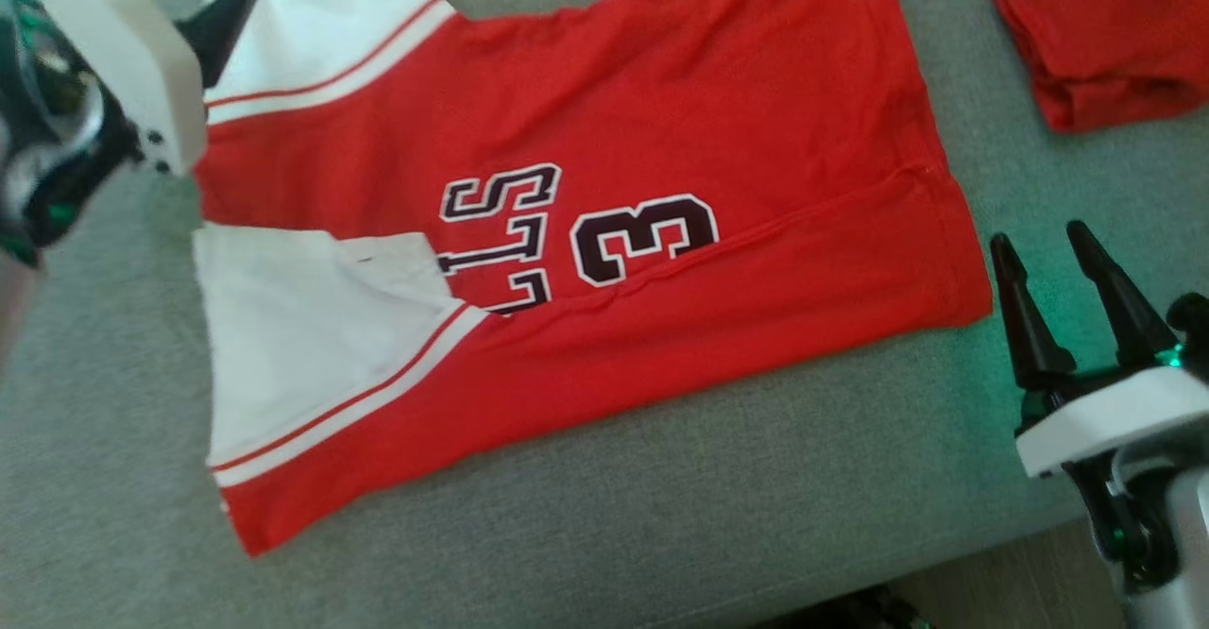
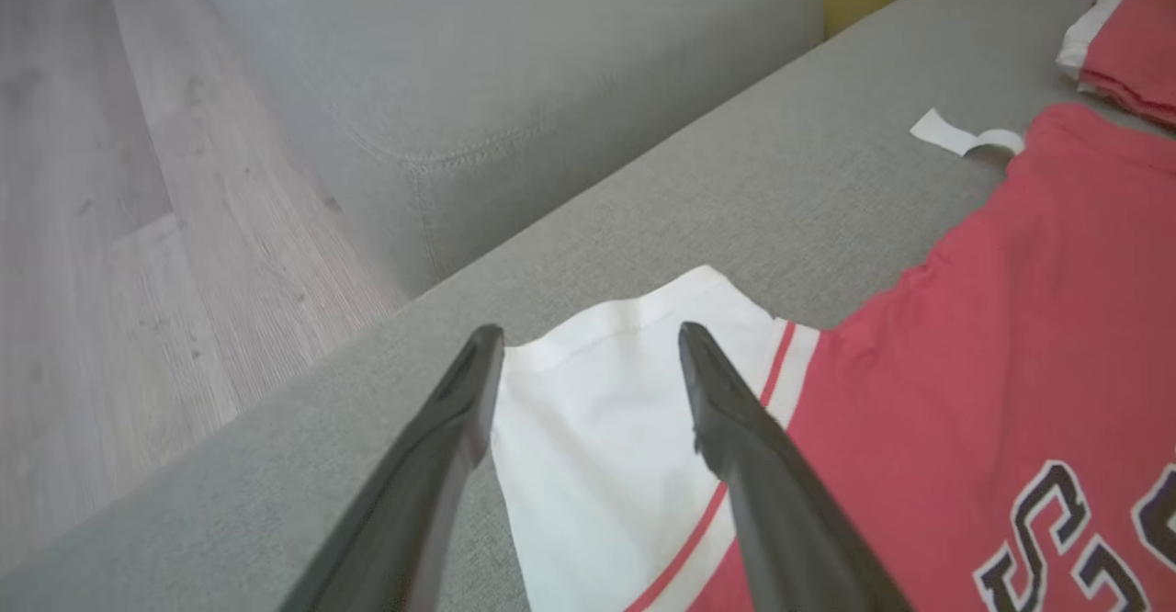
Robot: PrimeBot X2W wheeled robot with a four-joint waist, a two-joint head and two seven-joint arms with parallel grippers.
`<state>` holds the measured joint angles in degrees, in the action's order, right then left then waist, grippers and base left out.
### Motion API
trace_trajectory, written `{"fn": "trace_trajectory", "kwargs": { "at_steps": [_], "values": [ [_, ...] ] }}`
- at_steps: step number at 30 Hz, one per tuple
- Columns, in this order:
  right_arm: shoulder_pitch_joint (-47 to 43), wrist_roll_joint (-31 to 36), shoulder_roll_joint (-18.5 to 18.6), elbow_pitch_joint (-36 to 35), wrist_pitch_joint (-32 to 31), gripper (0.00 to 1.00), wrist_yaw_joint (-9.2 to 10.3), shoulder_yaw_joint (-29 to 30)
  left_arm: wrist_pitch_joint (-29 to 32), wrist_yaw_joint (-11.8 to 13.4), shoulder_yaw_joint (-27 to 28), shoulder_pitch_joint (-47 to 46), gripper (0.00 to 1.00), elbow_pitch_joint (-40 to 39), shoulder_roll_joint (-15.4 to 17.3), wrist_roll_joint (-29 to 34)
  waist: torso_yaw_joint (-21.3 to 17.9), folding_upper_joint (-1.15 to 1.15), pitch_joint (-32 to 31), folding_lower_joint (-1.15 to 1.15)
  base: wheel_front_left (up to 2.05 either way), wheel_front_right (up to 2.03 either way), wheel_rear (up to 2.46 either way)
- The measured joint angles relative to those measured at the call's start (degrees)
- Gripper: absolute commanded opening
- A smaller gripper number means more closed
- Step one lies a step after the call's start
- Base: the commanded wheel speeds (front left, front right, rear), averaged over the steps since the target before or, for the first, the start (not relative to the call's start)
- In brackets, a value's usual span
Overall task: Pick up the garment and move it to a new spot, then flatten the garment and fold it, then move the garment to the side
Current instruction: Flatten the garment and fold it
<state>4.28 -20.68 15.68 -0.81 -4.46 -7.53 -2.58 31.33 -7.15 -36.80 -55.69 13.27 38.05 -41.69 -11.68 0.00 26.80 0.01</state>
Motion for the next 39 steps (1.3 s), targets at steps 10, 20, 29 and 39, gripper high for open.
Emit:
{"fn": "trace_trajectory", "kwargs": {
  "at_steps": [10,20,29,39],
  "values": [
    [2.82,-0.05,-0.89,0.83,1.27,1.00,0.00,-1.66,5.00,-0.44,-8.06,-8.17,1.00,5.53,4.76,-5.52,-2.35,0.00,5.88,0.00,0.00,0.00,0.00],
    [5.05,-0.48,-0.94,2.50,2.04,1.00,0.00,-3.27,1.23,-0.44,-11.62,-12.89,1.00,13.74,6.16,-3.87,-4.30,0.00,7.81,-0.01,0.00,0.00,0.00],
    [5.89,-0.48,-1.26,3.74,2.85,1.00,0.00,-4.45,-0.70,-0.44,-15.00,-17.27,1.00,18.14,6.34,-4.49,-5.85,0.00,9.65,-0.01,0.00,0.00,0.00],
    [7.01,-0.53,-1.01,4.37,2.91,1.00,0.00,-4.12,-1.58,-0.44,-20.19,-19.14,0.00,16.62,7.37,-8.25,-5.54,0.00,9.40,-0.01,0.00,0.00,0.00]
  ]
}}
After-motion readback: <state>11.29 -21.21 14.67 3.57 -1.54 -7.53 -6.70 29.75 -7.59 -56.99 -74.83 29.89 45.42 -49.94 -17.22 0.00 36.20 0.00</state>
